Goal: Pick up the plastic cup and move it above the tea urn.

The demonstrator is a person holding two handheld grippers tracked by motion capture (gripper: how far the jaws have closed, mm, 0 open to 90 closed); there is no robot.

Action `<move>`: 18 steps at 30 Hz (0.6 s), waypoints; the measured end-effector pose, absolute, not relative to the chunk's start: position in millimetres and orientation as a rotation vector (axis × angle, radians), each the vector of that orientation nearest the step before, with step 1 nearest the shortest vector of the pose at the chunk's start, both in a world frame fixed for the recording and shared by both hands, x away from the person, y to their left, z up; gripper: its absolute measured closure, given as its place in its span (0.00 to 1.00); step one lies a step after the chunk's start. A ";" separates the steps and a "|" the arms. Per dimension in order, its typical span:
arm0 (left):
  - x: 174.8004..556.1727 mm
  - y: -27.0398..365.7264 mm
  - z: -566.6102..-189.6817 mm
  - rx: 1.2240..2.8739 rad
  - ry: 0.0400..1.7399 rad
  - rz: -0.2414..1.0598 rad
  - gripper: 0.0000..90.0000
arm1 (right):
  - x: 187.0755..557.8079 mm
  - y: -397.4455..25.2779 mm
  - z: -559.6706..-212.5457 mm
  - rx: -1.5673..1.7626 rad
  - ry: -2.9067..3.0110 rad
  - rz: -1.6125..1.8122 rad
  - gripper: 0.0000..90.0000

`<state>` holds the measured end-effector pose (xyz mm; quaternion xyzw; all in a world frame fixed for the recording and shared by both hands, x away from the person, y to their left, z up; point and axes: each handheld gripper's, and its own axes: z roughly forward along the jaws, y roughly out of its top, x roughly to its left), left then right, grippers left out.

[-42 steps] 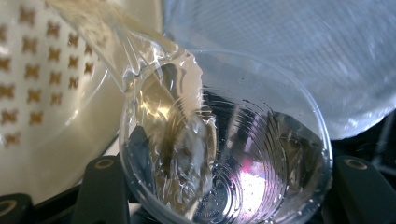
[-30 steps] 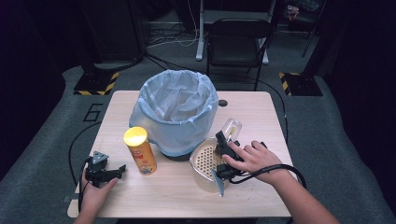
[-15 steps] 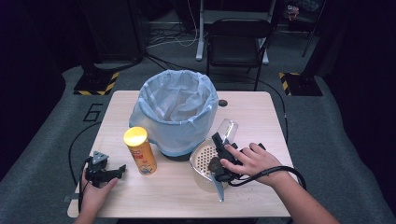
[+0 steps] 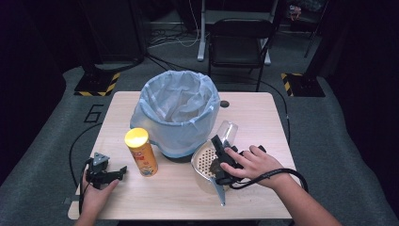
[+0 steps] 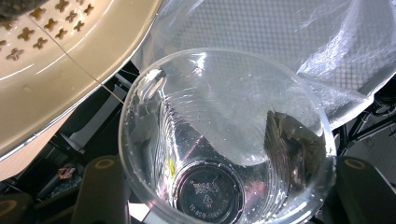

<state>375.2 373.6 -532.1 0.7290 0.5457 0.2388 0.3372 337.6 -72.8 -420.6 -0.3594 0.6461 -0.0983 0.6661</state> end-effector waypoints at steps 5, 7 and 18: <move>375.2 373.6 -532.1 1.900 1.423 0.622 0.14 | 337.2 -73.0 -420.7 -0.813 1.450 -0.224 0.43; 375.2 373.6 -532.1 1.900 1.422 0.623 0.14 | 336.5 -73.2 -421.3 -0.813 1.450 -0.222 0.43; 375.2 373.6 -532.1 1.900 1.422 0.623 0.14 | 334.2 -72.4 -417.7 -0.819 1.450 -0.215 0.43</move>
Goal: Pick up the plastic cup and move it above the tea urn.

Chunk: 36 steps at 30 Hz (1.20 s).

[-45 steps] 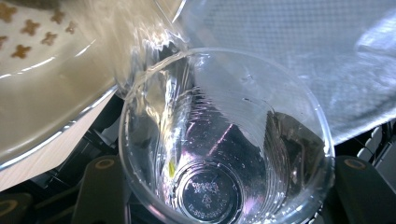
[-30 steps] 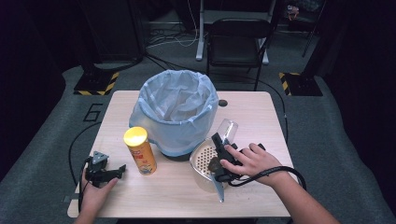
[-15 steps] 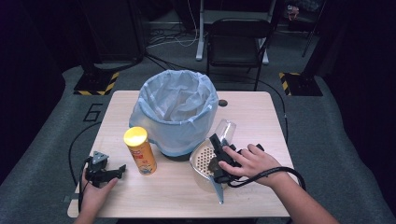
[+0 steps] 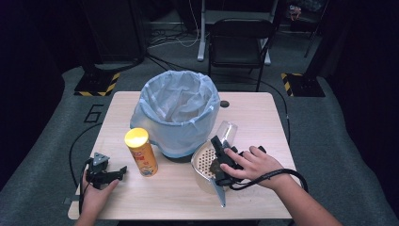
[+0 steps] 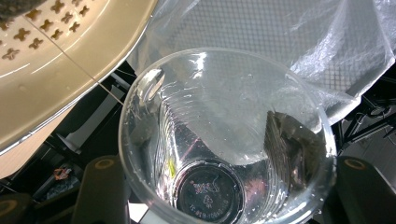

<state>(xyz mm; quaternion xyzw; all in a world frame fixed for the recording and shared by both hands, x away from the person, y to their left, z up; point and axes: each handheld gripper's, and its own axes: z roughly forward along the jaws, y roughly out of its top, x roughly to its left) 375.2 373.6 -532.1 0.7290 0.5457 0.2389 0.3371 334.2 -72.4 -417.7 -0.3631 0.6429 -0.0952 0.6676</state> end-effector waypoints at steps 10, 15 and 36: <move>375.2 373.5 -532.2 1.899 1.424 0.621 0.14 | 331.9 -70.9 -407.0 -0.818 1.469 -0.185 0.43; 375.2 373.6 -532.1 1.901 1.422 0.622 0.14 | 332.0 -71.6 -407.4 -0.823 1.467 -0.186 0.43; 375.2 373.5 -532.2 1.899 1.423 0.621 0.14 | 338.3 -77.4 -392.2 -0.676 1.573 0.060 0.43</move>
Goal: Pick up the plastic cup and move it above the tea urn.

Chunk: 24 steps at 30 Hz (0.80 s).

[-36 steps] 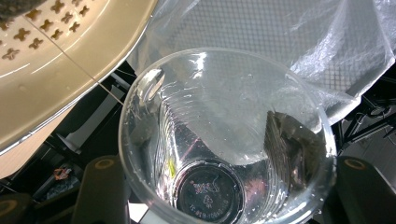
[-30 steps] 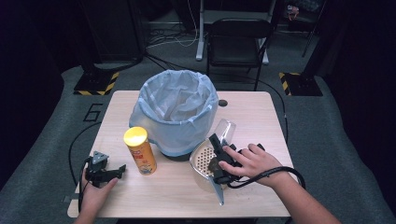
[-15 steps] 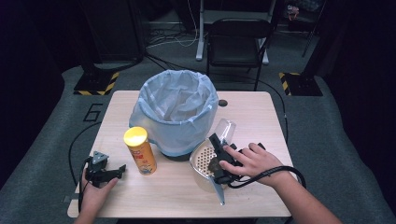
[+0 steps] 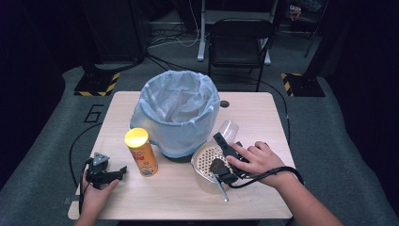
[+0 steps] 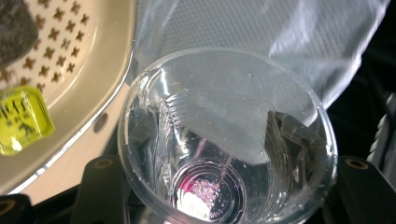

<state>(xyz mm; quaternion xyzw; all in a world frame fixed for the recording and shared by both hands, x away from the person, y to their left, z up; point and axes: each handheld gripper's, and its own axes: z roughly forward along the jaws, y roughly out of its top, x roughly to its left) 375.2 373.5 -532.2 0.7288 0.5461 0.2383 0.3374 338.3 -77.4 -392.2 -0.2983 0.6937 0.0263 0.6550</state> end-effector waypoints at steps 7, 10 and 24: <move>375.2 373.6 -532.2 1.899 1.423 0.621 0.14 | 345.9 -96.2 -375.8 -0.252 1.731 0.505 0.43; 375.2 373.6 -532.1 1.900 1.423 0.623 0.14 | 348.6 -104.7 -370.6 -0.117 1.765 0.680 0.42; 375.2 373.6 -532.1 1.900 1.423 0.622 0.14 | 370.4 -141.0 -354.8 0.385 1.866 1.412 0.42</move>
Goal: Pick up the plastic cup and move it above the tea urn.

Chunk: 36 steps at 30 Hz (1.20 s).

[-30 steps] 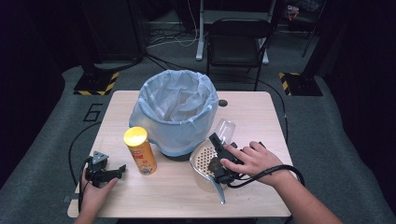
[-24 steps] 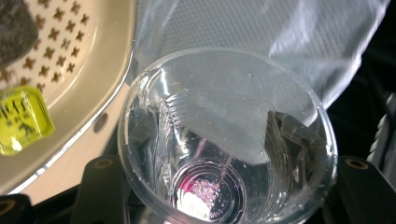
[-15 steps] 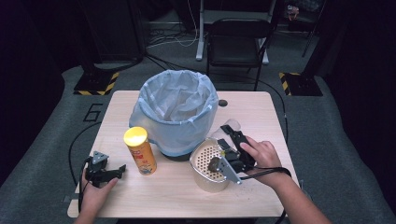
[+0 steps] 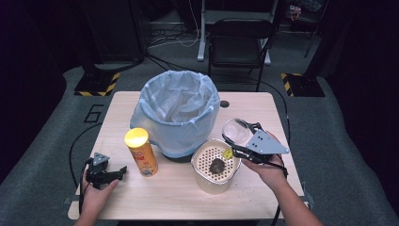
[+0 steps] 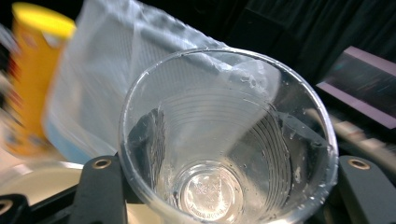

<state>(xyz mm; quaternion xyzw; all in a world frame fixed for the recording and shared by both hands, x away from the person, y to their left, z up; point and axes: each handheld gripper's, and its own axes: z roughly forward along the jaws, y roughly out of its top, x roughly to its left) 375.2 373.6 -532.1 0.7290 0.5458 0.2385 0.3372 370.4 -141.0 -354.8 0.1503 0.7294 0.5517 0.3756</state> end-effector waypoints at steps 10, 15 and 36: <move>375.2 373.6 -532.1 1.900 1.422 0.623 0.14 | 382.7 -149.3 -348.1 0.554 1.950 1.635 0.42; 375.2 373.6 -532.1 1.899 1.423 0.623 0.14 | 383.9 -150.2 -343.1 0.596 1.992 1.656 0.42; 375.1 373.5 -532.1 1.900 1.423 0.621 0.14 | 391.6 -135.1 -265.5 0.642 2.046 1.583 0.40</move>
